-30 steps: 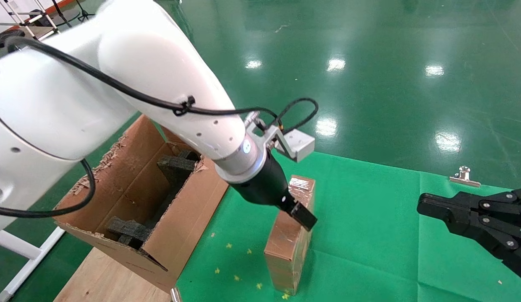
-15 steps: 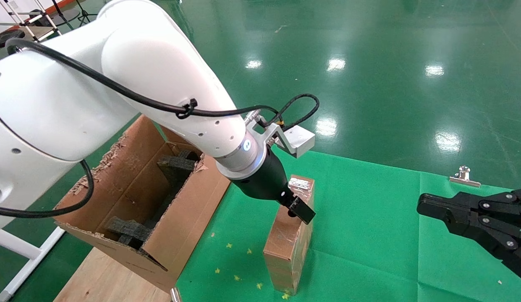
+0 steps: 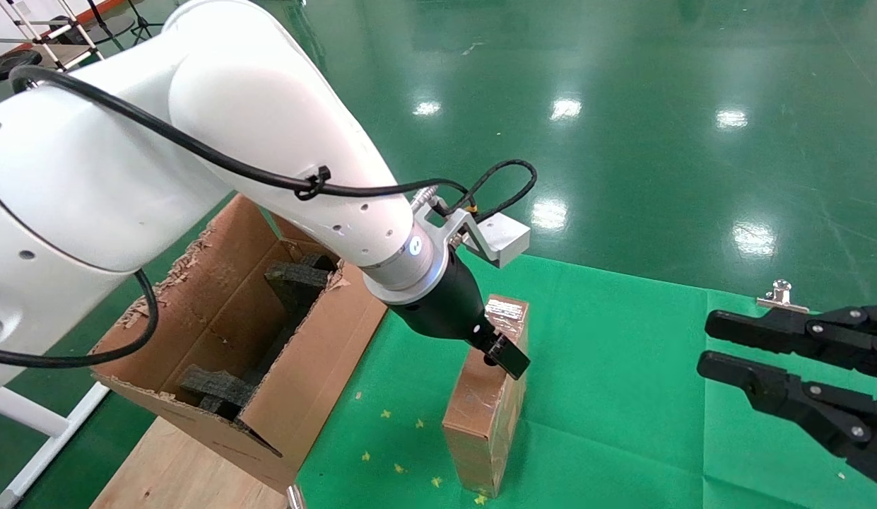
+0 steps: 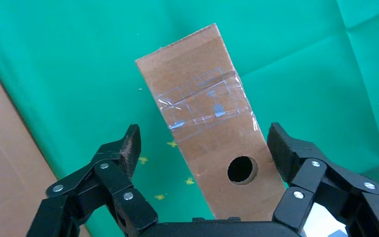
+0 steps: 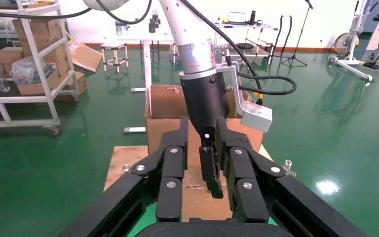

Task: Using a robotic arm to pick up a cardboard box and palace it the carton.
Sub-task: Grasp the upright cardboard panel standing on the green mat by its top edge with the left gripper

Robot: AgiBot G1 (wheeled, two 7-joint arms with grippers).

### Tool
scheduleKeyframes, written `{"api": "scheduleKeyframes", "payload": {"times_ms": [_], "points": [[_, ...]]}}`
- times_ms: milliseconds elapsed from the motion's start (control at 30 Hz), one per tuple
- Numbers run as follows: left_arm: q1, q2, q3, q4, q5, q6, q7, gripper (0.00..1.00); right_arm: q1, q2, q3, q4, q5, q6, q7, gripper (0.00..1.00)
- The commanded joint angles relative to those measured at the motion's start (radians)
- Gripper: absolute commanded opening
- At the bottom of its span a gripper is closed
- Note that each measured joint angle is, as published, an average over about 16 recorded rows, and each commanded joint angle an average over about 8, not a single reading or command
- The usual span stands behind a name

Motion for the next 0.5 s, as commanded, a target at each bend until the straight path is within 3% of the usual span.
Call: {"api": "scheduleKeyframes", "payload": {"times_ms": [33,500], "points": [[0.001,0.000,-0.001,0.000,-0.001,0.001,0.000,0.00,0.000,0.000,0.000,0.000,0.000,0.000,0.000,1.00],[0.000,0.001,-0.002,0.010,-0.002,0.000,0.003,0.00,0.000,0.000,0.000,0.000,0.000,0.000,0.000,1.00]]}}
